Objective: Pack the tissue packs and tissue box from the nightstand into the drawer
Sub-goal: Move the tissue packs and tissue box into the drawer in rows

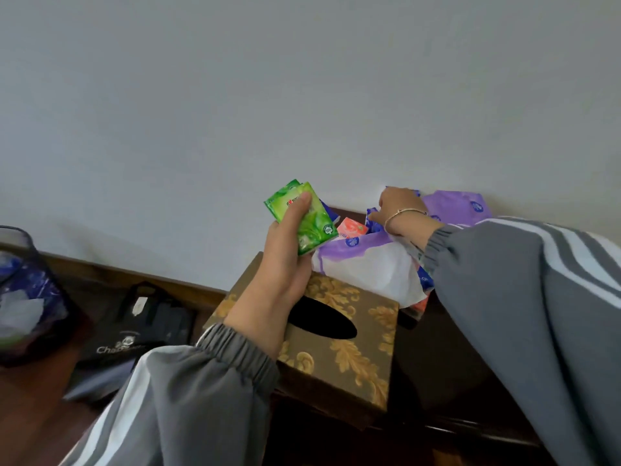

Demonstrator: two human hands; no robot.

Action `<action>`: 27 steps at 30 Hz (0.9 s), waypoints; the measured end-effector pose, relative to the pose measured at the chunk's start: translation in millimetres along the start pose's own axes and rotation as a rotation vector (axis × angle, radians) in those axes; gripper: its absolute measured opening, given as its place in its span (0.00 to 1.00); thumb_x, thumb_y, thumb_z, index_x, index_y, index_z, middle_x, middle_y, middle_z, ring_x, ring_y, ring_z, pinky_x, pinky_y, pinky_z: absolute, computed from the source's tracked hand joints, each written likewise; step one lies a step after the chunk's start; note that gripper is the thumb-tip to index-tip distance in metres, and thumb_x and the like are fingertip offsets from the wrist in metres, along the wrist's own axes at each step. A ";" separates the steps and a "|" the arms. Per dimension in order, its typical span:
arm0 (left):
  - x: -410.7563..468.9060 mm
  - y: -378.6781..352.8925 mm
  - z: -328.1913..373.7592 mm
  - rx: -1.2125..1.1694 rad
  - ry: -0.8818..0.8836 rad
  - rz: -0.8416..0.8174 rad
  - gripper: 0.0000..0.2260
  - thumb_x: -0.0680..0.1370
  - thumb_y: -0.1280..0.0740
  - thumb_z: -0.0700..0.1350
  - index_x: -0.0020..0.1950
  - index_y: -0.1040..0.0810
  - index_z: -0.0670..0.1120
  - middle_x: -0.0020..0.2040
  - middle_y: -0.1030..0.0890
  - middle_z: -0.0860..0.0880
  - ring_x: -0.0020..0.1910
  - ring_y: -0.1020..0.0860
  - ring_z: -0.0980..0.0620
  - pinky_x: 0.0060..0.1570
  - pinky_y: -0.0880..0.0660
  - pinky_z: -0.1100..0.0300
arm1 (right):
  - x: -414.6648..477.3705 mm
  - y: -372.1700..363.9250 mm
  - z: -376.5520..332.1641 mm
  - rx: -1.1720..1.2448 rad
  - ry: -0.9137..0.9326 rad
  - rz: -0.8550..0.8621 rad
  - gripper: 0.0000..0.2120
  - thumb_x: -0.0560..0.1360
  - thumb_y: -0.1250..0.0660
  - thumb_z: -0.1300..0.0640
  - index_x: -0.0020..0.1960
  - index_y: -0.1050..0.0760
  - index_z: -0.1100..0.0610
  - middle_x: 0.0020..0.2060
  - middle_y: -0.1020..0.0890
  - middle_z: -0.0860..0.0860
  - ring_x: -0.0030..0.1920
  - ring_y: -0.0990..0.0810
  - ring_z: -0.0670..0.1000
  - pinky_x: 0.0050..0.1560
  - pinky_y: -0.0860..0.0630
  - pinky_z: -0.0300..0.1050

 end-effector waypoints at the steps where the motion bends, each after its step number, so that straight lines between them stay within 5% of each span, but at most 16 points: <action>1: 0.2 0.9 -0.3 -0.015 0.003 0.001 0.07 0.79 0.35 0.46 0.48 0.21 0.42 0.38 0.16 0.46 0.37 0.16 0.50 0.35 0.21 0.60 | 4.9 -7.3 -0.7 -0.031 -0.024 -0.026 0.15 0.72 0.31 0.51 0.54 0.24 0.59 0.55 0.20 0.59 0.56 0.22 0.60 0.48 0.28 0.47; 4: 1.9 3.3 -2.0 -0.034 0.009 0.012 0.07 0.78 0.34 0.46 0.50 0.21 0.43 0.40 0.15 0.46 0.39 0.15 0.50 0.36 0.20 0.60 | 14.5 -26.5 -3.9 -0.075 -0.054 -0.060 0.20 0.71 0.29 0.53 0.58 0.25 0.60 0.57 0.21 0.58 0.58 0.22 0.60 0.49 0.27 0.49; 8: 3.2 6.4 -3.3 -0.030 0.017 0.041 0.07 0.77 0.32 0.46 0.51 0.21 0.44 0.42 0.15 0.45 0.41 0.15 0.48 0.37 0.20 0.58 | 22.4 -20.0 5.2 0.048 -0.102 0.087 0.11 0.74 0.34 0.58 0.55 0.24 0.61 0.55 0.20 0.60 0.56 0.22 0.62 0.45 0.30 0.48; 13: -2.6 1.5 -0.4 -0.035 0.001 0.036 0.07 0.78 0.33 0.45 0.49 0.18 0.44 0.43 0.14 0.45 0.41 0.15 0.49 0.36 0.20 0.60 | -10.1 36.2 38.5 0.871 -0.172 0.358 0.10 0.72 0.34 0.61 0.52 0.21 0.59 0.50 0.18 0.58 0.48 0.19 0.59 0.47 0.23 0.49; 17: -18.4 -10.0 7.4 0.010 -0.021 0.009 0.14 0.79 0.36 0.47 0.41 0.13 0.47 0.43 0.14 0.47 0.42 0.15 0.51 0.38 0.20 0.61 | -93.2 63.9 61.0 1.482 -0.116 0.343 0.04 0.74 0.33 0.60 0.48 0.23 0.54 0.40 0.19 0.52 0.32 0.18 0.46 0.33 0.20 0.41; 20: -44.7 -27.7 11.5 0.056 -0.005 -0.045 0.15 0.75 0.34 0.51 0.55 0.17 0.45 0.52 0.16 0.44 0.50 0.16 0.48 0.45 0.20 0.57 | -164.3 66.8 86.2 1.532 -0.080 0.319 0.02 0.74 0.33 0.57 0.45 0.22 0.51 0.41 0.17 0.50 0.38 0.17 0.50 0.37 0.21 0.48; 22: -71.8 -41.2 6.0 0.089 0.049 -0.125 0.21 0.74 0.33 0.53 0.64 0.23 0.43 0.59 0.18 0.43 0.56 0.18 0.47 0.48 0.20 0.58 | -209.9 62.6 103.3 1.537 -0.085 0.328 0.03 0.75 0.33 0.56 0.47 0.22 0.49 0.41 0.16 0.46 0.37 0.16 0.46 0.30 0.23 0.39; 27: -176.2 -71.4 -39.9 0.113 0.305 -0.307 0.18 0.74 0.32 0.52 0.61 0.19 0.45 0.62 0.20 0.41 0.60 0.20 0.45 0.52 0.21 0.56 | -295.9 29.6 128.3 1.525 -0.178 0.273 0.05 0.75 0.33 0.55 0.50 0.23 0.49 0.39 0.15 0.42 0.38 0.16 0.41 0.28 0.26 0.34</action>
Point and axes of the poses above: each hand's wrist, its own x-axis towards the middle knuckle, its own y-axis out of the back of the hand, z = x × y, the point moved 7 cm from there along x, towards the middle knuckle
